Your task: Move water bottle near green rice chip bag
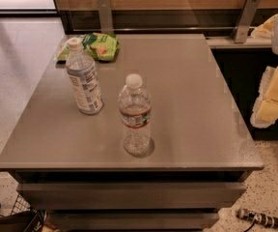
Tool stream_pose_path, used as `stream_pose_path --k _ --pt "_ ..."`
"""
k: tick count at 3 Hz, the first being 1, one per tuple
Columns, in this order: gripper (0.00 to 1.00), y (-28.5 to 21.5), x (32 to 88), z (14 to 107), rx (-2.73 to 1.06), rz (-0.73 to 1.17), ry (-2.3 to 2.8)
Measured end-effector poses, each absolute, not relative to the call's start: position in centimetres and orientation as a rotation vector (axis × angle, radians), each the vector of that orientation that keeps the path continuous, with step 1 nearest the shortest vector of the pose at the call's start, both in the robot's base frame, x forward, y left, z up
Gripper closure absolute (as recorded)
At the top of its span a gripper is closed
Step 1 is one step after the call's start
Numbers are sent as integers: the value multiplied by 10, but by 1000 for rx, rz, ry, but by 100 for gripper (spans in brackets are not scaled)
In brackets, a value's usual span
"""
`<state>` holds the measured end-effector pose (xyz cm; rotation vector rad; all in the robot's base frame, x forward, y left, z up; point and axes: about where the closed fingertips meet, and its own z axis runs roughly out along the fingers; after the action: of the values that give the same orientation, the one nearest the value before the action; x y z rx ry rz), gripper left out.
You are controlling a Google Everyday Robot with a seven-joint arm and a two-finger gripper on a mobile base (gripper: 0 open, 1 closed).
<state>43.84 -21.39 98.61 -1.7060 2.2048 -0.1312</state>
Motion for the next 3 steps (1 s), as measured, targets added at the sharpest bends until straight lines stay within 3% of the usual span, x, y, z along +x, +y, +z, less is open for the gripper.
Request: stream_pose_path --k 2,3 --pt "0 -211 438 985 -1703 -112 2179" --pt "0 -203 455 951 -1652 62 1994"
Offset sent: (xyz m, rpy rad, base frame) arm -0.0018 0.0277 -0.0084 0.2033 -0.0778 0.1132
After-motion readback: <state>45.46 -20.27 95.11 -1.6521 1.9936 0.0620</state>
